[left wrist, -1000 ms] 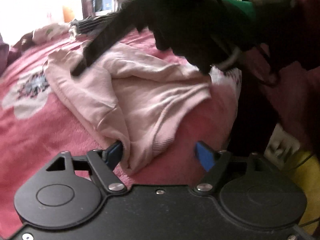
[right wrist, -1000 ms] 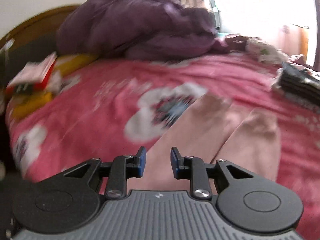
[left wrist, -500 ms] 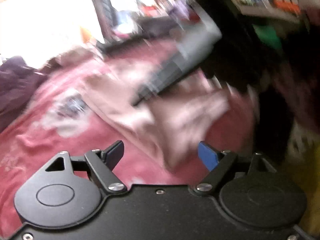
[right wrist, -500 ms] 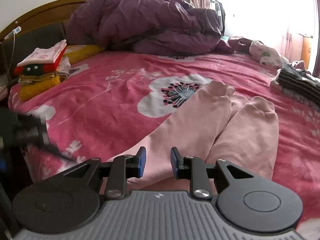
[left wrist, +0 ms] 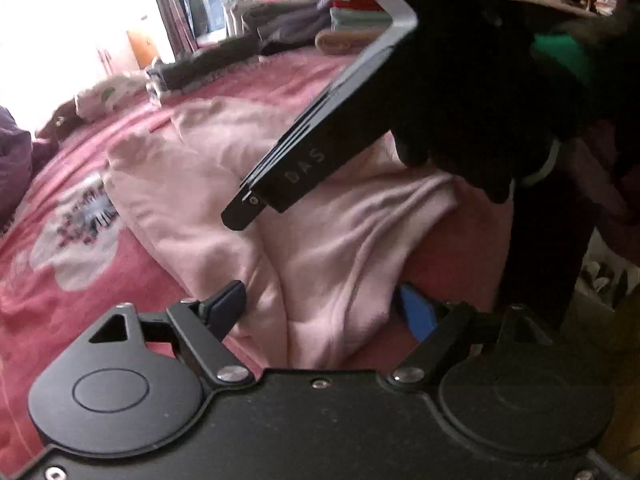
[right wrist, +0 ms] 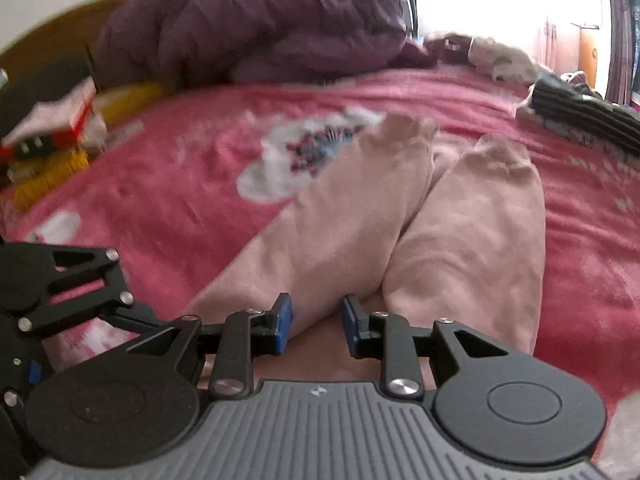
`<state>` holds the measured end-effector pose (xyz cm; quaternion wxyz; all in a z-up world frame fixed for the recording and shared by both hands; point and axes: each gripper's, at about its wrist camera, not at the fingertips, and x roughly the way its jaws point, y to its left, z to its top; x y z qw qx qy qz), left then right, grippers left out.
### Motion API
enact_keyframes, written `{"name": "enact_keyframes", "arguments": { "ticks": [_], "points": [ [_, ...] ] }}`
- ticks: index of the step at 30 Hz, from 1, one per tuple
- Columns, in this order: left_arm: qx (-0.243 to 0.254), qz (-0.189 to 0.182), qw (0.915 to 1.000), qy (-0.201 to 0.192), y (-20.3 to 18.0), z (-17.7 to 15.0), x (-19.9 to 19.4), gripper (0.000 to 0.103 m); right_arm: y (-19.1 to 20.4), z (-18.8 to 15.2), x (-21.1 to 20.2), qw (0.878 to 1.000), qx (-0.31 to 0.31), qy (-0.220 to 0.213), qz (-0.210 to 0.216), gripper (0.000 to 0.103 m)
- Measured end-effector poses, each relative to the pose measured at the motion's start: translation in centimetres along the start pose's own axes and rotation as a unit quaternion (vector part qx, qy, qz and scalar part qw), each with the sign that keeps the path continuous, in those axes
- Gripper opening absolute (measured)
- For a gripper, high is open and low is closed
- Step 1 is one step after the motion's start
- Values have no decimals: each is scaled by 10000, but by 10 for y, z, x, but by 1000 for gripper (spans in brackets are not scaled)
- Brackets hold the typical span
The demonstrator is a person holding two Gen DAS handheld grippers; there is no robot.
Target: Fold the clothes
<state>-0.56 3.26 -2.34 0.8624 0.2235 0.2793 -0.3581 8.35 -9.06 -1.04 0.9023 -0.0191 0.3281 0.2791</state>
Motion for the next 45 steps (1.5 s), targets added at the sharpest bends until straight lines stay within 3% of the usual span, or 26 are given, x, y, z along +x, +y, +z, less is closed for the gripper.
{"name": "enact_keyframes", "arguments": {
  "ticks": [3, 7, 12, 14, 19, 29, 32, 37, 45],
  "points": [
    [-163, 7, 9996, -243, 3, 1, -7, 83, 3, 2, -14, 9990, -98, -440, 73, 29],
    [-358, -48, 9993, -27, 2, 0, 4, 83, 6, 12, -6, 9981, -326, -523, 65, 29],
    [-513, -324, 9981, 81, 0, 0, 14, 83, -5, 15, 33, 9991, -140, 290, -264, 30],
    [-504, -361, 9981, 52, 2, 1, 13, 83, -5, 17, 31, 9991, -179, 274, -285, 30],
    [-394, -206, 9988, -186, 3, 4, 0, 82, -9, 15, -7, 9999, 15, -144, -77, 32],
    [-801, 284, 9954, -436, -2, -6, -30, 82, -44, -42, -100, 9961, 167, -774, -400, 35],
    [-599, 463, 9963, -404, -12, -11, -34, 82, -48, -60, -114, 9955, 52, -788, -515, 38],
    [188, 940, 9953, -115, -29, -22, -42, 81, -38, -76, -133, 9940, -539, -770, -556, 45],
    [581, 1387, 9882, 307, -38, -27, -33, 64, -13, -93, -130, 9885, -1300, -203, -747, 47]
  ]
}}
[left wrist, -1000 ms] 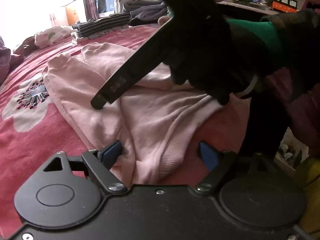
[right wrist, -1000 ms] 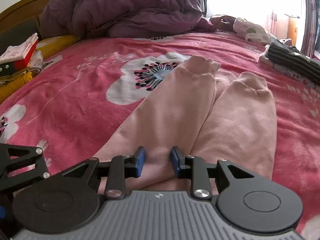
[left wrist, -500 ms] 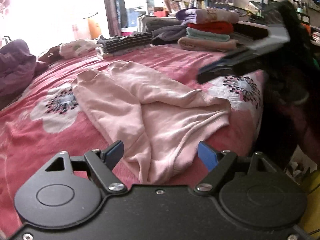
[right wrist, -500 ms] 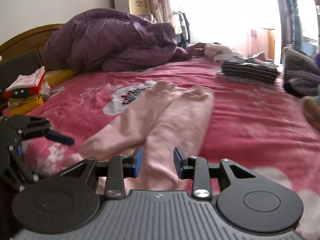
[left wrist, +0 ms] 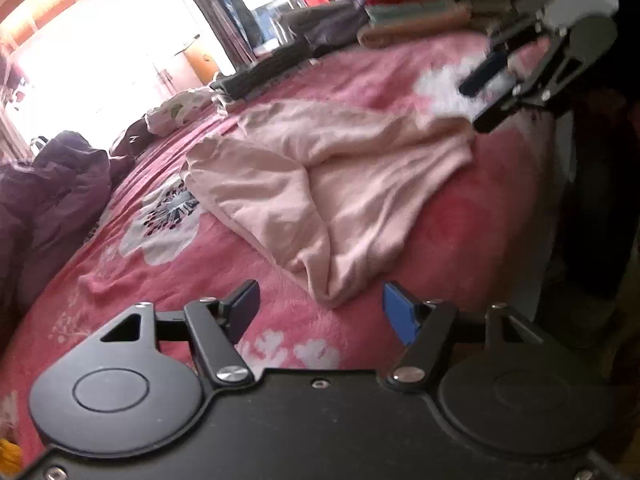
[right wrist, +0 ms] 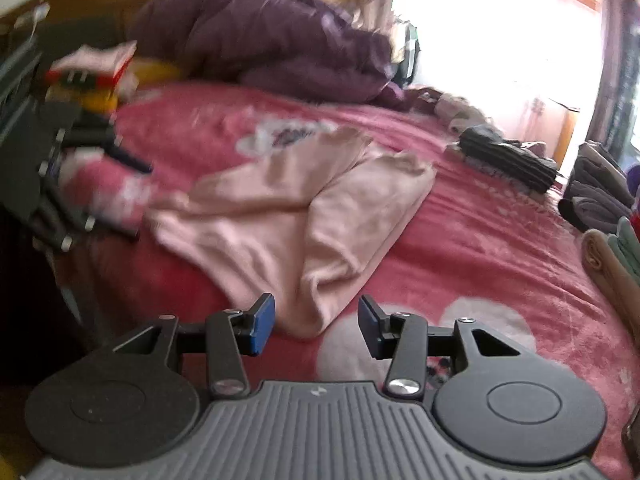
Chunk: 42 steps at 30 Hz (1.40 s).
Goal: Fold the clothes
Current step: 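Grasp the ribbed sweatshirt hem with the left gripper, then fold the held hem toward the collar with the left gripper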
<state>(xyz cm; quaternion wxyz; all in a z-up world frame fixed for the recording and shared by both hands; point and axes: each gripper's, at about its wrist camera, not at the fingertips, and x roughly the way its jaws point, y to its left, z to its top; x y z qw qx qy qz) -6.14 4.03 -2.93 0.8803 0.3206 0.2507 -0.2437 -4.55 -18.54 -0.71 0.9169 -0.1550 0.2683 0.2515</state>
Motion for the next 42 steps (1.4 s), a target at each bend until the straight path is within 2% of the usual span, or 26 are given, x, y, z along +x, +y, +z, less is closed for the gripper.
{"name": "enact_keyframes", "arguments": {
  "ticks": [5, 8, 15, 17, 19, 21, 24, 27, 30, 35, 37, 42],
  "points": [
    [172, 136, 9998, 16, -7, 2, 6, 51, 12, -6, 8, 9989, -359, 295, -49, 47],
    [186, 198, 9996, -6, -10, 3, 13, 48, 15, -12, 19, 9973, -482, 507, -204, 45],
    [-39, 350, 9993, -130, -7, 7, 23, 46, 21, -11, 25, 9955, -751, 215, -527, 45],
    [-154, 308, 9993, -128, -6, 10, 23, 37, 20, -10, 26, 9953, -763, 157, -582, 45],
    [-215, 263, 9993, -122, -6, 12, 22, 31, 18, -9, 26, 9957, -718, 75, -573, 38],
    [-297, 251, 9992, -122, -4, 14, 21, 30, 17, -8, 25, 9962, -698, 24, -523, 32],
    [-588, 208, 9979, -179, 3, 15, 18, 27, 16, -6, 24, 9968, -643, -36, -475, 28],
    [-876, 197, 9955, -303, 13, 18, 13, 27, 11, -1, 20, 9975, -470, -197, -499, 26],
    [-1077, 182, 9930, -450, 22, 21, 9, 26, 7, 5, 14, 9975, -352, -353, -498, 28],
    [-1457, 34, 9869, -686, 37, 24, 4, 25, -1, 9, 14, 9988, -121, -463, -54, 24],
    [-1629, -24, 9832, -819, 44, 25, 2, 25, -5, 12, 10, 9984, 32, -555, 64, 21],
    [-2100, -124, 9697, -1239, 66, 31, -3, 25, -20, 28, -3, 9949, 357, -937, 130, 20]
  ]
}}
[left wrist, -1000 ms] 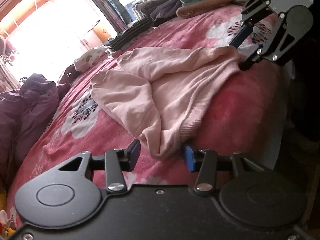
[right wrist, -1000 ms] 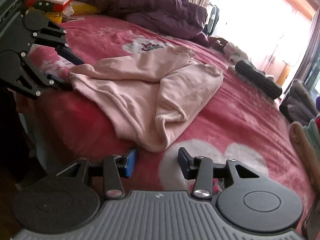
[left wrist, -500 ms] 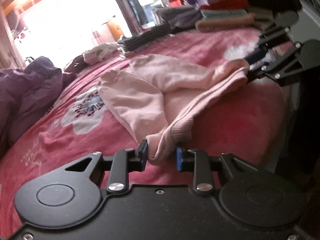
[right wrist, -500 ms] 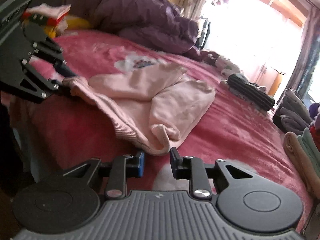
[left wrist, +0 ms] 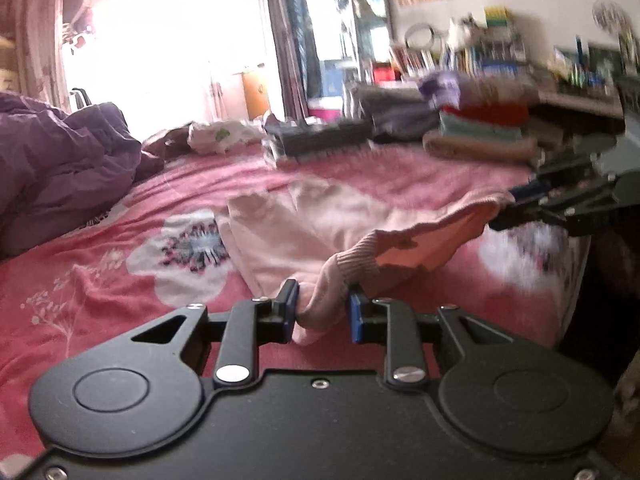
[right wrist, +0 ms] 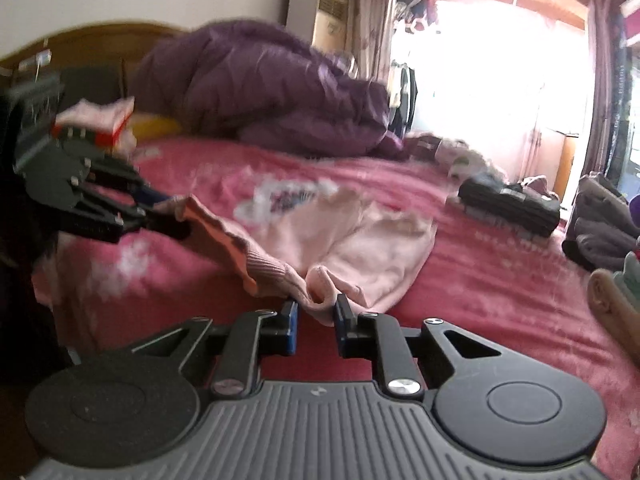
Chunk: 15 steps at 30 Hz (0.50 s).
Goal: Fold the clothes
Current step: 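Fold the held hem toward the collar with the left gripper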
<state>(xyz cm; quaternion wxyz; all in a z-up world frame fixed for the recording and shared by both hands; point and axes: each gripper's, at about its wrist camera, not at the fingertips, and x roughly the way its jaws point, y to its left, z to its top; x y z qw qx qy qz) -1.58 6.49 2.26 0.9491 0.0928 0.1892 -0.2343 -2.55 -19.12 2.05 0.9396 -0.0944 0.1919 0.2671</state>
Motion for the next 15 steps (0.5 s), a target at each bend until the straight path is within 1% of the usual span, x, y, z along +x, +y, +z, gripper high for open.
{"name": "enact_keyframes", "arguments": {
  "ticks": [4, 7, 11, 15],
  "points": [
    [-260, -98, 9995, -146, 14, 10, 11, 24, -18, 15, 5, 9990, 401, -168, 51, 18],
    [-434, -186, 9986, -223, 28, 18, 22, 24, -38, 24, 16, 9960, 859, -204, 168, 16],
    [-844, -261, 9957, -294, 50, 27, 38, 22, -70, 35, 37, 9883, 1468, -213, 364, 14],
    [-1209, -420, 9912, -351, 69, 36, 60, 20, -103, 42, 66, 9765, 2059, -158, 617, 14]
  ]
}}
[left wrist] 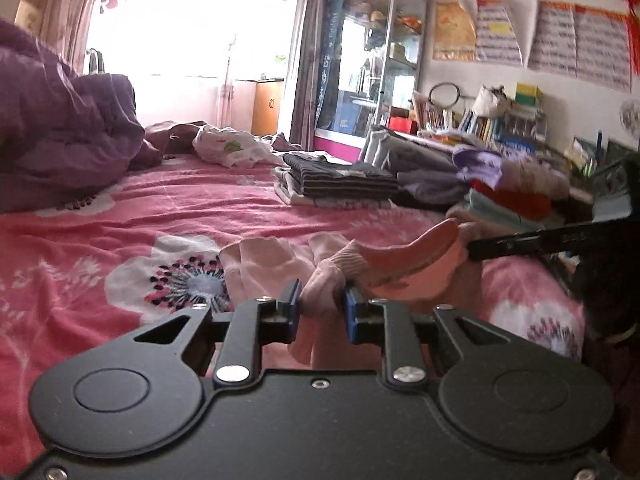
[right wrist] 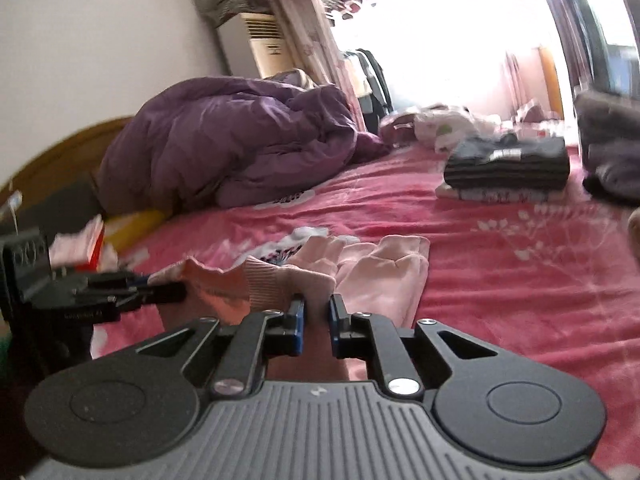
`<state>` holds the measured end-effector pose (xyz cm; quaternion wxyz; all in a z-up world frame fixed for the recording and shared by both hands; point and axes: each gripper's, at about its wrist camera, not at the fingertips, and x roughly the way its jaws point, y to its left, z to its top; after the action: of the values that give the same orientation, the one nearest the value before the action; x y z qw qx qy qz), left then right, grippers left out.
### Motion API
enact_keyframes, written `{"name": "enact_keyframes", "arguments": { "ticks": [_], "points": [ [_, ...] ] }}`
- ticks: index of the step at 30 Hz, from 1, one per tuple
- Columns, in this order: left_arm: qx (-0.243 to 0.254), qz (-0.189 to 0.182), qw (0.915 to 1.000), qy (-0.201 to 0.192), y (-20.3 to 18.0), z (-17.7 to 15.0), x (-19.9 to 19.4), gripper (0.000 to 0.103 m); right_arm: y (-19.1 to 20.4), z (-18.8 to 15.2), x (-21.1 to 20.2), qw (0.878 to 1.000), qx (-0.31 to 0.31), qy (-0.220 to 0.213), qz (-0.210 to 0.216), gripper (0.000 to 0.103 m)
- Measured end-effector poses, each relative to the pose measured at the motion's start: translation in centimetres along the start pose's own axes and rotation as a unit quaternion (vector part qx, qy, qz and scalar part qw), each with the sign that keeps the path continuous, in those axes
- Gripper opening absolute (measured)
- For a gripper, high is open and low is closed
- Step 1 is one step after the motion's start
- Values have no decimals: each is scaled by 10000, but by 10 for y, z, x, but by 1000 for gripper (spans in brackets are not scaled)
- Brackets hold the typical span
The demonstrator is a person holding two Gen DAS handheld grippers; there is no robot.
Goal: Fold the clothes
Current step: 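Fold the held hem toward the collar with the left gripper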
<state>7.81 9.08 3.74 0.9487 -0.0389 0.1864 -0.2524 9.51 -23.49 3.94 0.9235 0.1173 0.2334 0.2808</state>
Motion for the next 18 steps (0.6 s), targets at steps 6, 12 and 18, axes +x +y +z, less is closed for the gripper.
{"name": "enact_keyframes", "arguments": {
  "ticks": [6, 12, 18],
  "points": [
    [-348, -161, 9992, -64, 18, 15, 31, 17, -44, 14, 34, 9958, 881, -92, 225, 14],
    [-338, -225, 9992, 60, 34, 23, 57, 16, -53, 25, 57, 9971, 641, -330, 237, 4],
    [-652, -117, 9974, 292, 52, 18, 71, 16, -69, 20, 65, 9951, 901, -316, 258, 4]
  ]
}}
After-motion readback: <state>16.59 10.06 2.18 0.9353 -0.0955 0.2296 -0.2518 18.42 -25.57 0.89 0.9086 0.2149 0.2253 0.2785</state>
